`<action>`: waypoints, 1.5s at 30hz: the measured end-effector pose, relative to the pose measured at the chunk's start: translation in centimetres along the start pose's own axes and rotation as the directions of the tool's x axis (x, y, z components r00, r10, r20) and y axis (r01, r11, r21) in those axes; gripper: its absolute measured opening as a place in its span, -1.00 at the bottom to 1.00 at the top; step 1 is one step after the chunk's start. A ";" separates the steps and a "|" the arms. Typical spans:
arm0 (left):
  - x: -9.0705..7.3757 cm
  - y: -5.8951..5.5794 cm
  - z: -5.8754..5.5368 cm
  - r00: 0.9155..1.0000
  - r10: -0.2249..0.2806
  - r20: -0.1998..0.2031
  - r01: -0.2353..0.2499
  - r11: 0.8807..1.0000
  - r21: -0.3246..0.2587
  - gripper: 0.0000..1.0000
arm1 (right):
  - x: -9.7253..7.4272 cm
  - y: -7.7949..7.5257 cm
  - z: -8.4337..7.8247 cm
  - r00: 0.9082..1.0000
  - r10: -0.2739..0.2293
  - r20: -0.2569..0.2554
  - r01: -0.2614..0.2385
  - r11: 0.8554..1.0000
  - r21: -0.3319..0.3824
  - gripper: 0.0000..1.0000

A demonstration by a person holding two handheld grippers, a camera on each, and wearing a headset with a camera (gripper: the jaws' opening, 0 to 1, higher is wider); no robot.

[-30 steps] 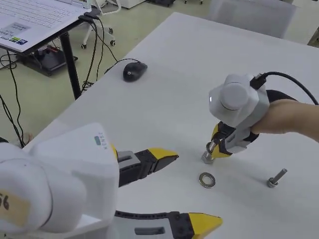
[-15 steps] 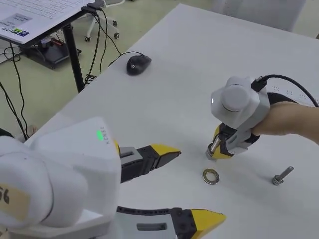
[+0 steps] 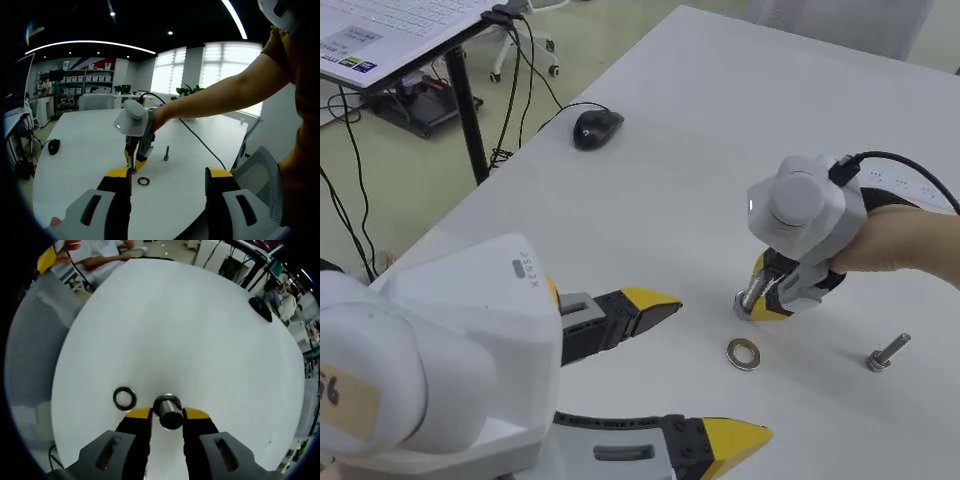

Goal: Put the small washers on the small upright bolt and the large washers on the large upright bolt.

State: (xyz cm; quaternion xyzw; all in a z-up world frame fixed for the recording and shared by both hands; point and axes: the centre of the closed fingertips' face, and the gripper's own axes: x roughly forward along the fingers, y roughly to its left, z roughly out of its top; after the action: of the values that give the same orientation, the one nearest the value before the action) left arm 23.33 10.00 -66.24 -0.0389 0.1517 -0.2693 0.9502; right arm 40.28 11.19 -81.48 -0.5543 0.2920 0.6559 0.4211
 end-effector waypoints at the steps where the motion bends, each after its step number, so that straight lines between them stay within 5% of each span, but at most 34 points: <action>1: 0.0 0.0 0.0 1.000 0.000 0.000 0.000 1.000 0.001 0.17 | -0.2 0.0 0.0 1.000 -0.005 0.004 0.005 1.000 -0.001 -0.49; 9: 0.0 -0.3 0.2 1.000 -0.006 0.000 0.006 1.000 0.012 0.17 | -2.5 0.5 -1.0 0.999 -0.045 0.019 0.044 0.998 0.038 -0.47; 20: 0.0 -1.8 0.7 0.999 -0.037 0.001 0.037 0.998 0.041 0.17 | -3.7 3.6 -2.1 0.998 -0.051 0.024 0.049 0.996 0.077 -0.44; 33: -1.3 -2.4 0.7 0.999 -0.031 0.010 0.030 0.998 0.051 0.17 | -1.4 6.5 -0.8 0.998 0.005 0.059 -0.011 0.995 0.101 -0.37; 45: -2.2 -1.8 0.6 1.000 0.001 0.017 -0.001 0.999 0.041 0.17 | 0.5 6.0 0.8 0.996 0.003 0.088 -0.015 0.991 0.136 -0.33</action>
State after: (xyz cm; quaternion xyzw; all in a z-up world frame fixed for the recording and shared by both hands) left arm 20.80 9.58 -64.77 -0.0217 0.1379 -0.2715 0.9522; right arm 34.58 9.09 -82.31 -0.4936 0.3201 0.6598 0.4675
